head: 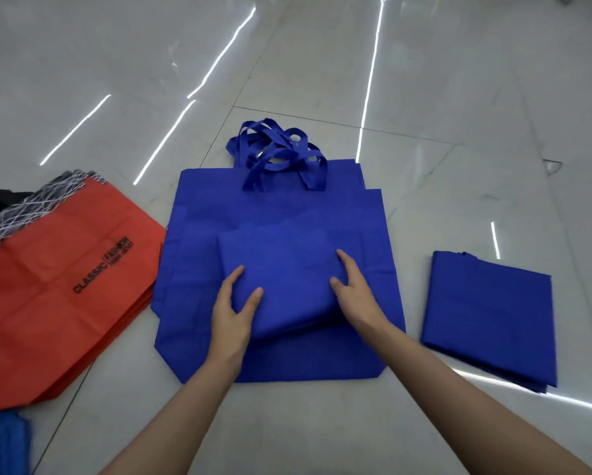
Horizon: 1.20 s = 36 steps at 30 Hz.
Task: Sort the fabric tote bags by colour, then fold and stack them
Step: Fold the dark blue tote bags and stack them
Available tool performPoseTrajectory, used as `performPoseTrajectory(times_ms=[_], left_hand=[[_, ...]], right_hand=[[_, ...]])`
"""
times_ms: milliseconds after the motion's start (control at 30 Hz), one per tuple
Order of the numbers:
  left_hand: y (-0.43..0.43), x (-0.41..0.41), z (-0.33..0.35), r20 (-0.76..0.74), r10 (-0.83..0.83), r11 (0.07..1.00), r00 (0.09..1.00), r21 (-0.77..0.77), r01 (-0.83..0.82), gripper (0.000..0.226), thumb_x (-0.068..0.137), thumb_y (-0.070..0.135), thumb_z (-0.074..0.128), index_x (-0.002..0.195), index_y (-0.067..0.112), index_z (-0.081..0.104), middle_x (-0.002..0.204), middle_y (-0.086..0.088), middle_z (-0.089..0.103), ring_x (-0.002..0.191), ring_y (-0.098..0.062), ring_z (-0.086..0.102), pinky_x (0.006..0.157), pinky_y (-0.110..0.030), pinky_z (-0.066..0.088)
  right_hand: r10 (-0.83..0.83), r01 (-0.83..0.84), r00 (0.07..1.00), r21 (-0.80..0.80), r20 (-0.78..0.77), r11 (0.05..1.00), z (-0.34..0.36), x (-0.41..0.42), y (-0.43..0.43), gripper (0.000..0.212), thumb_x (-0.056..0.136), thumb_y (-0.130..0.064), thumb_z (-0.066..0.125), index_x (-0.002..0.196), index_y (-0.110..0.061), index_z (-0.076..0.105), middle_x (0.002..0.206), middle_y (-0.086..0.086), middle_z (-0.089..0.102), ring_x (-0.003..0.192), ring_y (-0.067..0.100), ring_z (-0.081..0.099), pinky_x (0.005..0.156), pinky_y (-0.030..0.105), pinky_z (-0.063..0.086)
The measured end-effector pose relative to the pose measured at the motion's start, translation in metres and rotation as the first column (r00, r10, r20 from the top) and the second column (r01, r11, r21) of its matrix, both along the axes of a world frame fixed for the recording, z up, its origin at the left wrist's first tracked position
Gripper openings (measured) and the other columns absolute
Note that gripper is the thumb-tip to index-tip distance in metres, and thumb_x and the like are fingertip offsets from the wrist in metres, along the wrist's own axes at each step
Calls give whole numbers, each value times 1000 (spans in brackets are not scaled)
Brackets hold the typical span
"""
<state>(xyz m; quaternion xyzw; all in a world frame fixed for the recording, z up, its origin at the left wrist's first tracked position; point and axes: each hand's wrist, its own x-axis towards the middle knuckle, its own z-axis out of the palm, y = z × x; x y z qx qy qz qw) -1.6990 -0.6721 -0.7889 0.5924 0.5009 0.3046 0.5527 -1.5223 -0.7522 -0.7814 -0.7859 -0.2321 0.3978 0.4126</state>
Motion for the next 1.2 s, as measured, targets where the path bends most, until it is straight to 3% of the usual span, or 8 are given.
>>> performPoseTrajectory(times_ms=[267,533,667,800,933,1033,1133,1200], left_hand=[[-48,70,25,-64,-255,967,965,13,256,57,88,27,63,139,32,38,128,10,35,119,-1,37,101,-16,28],[-123,151,32,-109,-545,835,831,9,550,56,94,16,54,144,25,30,149,1,18,138,-8,21,99,-7,17],[-147,188,20,-185,-637,761,748,6,649,58,95,14,52,146,22,26,154,2,10,140,-8,17,100,-8,15],[-158,210,0,-385,-625,724,679,40,688,59,96,17,49,148,20,21,155,2,4,141,-14,16,109,-20,20],[-163,223,-6,-506,-594,665,625,129,736,63,94,30,52,147,19,20,156,-3,-1,143,-19,11,113,-29,22],[-161,231,-11,-505,-627,604,592,164,780,61,95,38,49,146,18,22,157,-3,-10,144,-19,5,115,-30,20],[-163,226,-32,-681,-603,446,416,145,883,75,89,59,9,150,18,-4,150,-5,-31,143,-23,-16,117,-33,5],[-166,221,-43,-772,-509,408,380,173,897,77,85,59,4,148,15,0,153,-13,-17,142,-28,-8,115,-40,15]], right_hand=[[-382,369,924,301,-19,879,21,35,-93,57,95,2,43,144,-26,34,142,-17,36,121,-8,38,96,1,32],[-639,603,763,245,102,759,19,77,-187,56,97,-6,44,146,-31,30,145,-12,32,134,5,30,113,32,28],[-684,656,689,194,240,729,10,96,-214,56,97,-4,40,147,-25,28,139,-3,35,116,5,39,99,23,32],[-557,631,690,-8,462,776,-4,116,-221,62,92,-2,42,148,-22,25,140,6,34,113,21,43,92,31,38],[-85,474,563,-238,822,848,-12,134,-209,66,87,-8,52,148,-21,30,151,15,28,128,41,35,101,53,34],[113,348,672,-447,732,824,-14,150,-190,55,98,-43,36,149,-41,14,160,2,4,142,39,7,108,61,17],[216,273,736,-573,642,772,-35,158,-194,55,97,-57,18,148,-45,0,159,-5,-9,145,34,-6,114,56,12],[226,275,710,-558,667,783,-45,156,-197,56,95,-60,9,148,-44,-3,159,-4,-10,145,33,-8,115,54,11]])
